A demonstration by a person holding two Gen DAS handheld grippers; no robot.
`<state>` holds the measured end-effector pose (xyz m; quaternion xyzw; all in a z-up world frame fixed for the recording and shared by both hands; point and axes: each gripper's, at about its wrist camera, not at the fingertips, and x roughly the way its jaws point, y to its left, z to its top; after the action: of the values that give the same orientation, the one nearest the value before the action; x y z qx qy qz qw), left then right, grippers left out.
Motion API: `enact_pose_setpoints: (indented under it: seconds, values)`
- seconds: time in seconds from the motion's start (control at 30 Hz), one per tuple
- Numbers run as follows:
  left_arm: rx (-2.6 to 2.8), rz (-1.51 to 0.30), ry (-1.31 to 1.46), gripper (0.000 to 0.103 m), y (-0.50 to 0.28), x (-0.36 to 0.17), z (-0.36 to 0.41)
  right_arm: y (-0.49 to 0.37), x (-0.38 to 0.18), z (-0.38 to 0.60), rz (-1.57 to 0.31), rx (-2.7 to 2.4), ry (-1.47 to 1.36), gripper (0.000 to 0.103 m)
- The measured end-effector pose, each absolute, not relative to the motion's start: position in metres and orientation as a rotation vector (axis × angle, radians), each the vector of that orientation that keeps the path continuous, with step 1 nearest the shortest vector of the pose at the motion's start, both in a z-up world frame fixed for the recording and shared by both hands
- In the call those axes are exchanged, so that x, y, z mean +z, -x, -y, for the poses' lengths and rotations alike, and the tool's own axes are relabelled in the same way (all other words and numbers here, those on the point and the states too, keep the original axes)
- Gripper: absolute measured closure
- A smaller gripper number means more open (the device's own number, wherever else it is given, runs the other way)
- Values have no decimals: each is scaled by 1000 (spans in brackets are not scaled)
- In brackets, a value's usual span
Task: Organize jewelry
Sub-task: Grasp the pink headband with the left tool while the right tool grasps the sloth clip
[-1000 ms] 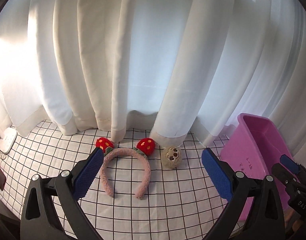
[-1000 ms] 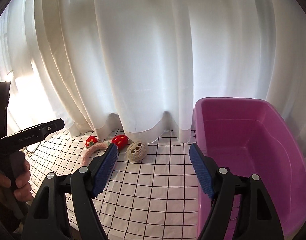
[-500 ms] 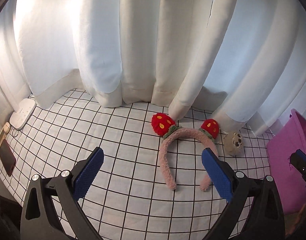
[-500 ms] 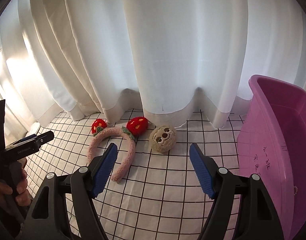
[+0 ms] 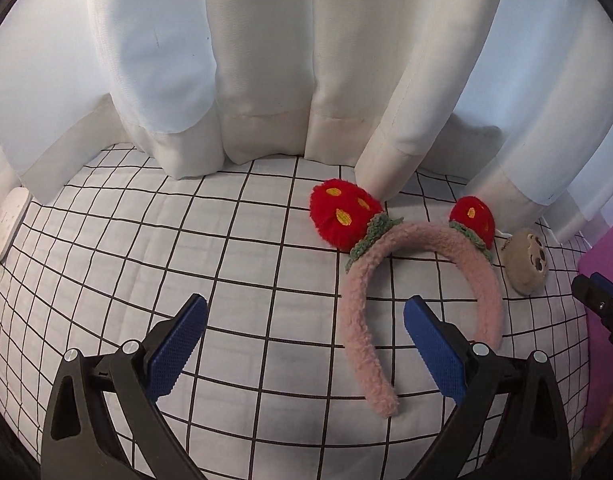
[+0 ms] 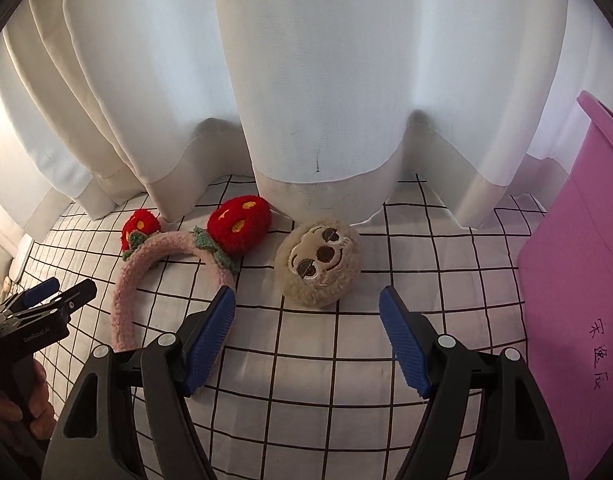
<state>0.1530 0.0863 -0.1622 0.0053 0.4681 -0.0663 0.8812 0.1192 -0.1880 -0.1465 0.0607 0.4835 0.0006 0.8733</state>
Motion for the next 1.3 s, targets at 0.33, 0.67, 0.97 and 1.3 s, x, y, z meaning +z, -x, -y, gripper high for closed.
enact_pose_setpoints:
  seconds: [0.33,0.67,0.97,1.3]
  values:
    - [-141,-1001,-58,6,-169,-193,-71,-154,-181,188,-1066,-15,-136,32]
    - [-135,-1022,-107,6,-180,-212,-54,-174,-210,188,-1118,-72,-123,32]
    - [-128,-1036,-101,6,-187,-221,-41,-178,-221,191,-1094,-99,-93,32]
    - [-142,-1024,-101,33,-188,-217,-37,-171,-221,196,-1078,-62,-98,43]
